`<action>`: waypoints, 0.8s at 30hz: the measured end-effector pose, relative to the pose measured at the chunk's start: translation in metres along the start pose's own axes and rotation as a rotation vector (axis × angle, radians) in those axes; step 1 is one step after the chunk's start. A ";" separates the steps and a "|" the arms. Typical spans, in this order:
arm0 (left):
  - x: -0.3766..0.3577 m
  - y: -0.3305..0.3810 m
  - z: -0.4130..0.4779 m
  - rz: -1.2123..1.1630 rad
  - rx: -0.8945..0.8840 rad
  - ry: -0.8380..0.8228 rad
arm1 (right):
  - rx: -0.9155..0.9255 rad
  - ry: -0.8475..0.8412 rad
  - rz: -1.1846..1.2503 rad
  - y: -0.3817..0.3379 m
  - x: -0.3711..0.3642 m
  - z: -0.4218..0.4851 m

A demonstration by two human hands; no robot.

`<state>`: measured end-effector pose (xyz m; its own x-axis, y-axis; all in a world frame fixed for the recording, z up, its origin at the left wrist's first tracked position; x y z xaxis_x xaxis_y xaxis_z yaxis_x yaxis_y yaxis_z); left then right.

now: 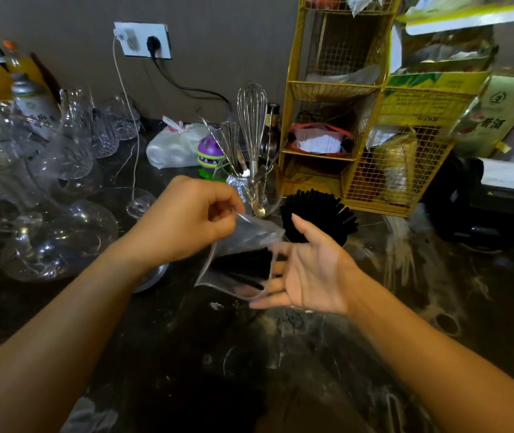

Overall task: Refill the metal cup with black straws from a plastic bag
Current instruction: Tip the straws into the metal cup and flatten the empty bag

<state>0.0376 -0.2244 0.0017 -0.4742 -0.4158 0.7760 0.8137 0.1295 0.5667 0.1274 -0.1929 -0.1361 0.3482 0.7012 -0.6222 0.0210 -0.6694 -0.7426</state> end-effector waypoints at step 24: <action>-0.083 -0.056 -0.020 -1.415 0.635 -0.628 | 0.301 -0.047 -0.005 -0.053 -0.018 0.007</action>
<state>0.0385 -0.2154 -0.1001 -0.8455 -0.1350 -0.5167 -0.5260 0.3772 0.7623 0.1134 -0.1687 -0.0877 0.3046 0.7198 -0.6238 -0.2581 -0.5680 -0.7815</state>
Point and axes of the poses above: each hand's wrist, its own z-axis towards the middle knuckle, its own x-axis out of the back of the hand, y = z × x, the point moved 9 cm from there along z, towards the middle knuckle, and after that the axes turned 12 degrees about x, right-handed, at the moved point
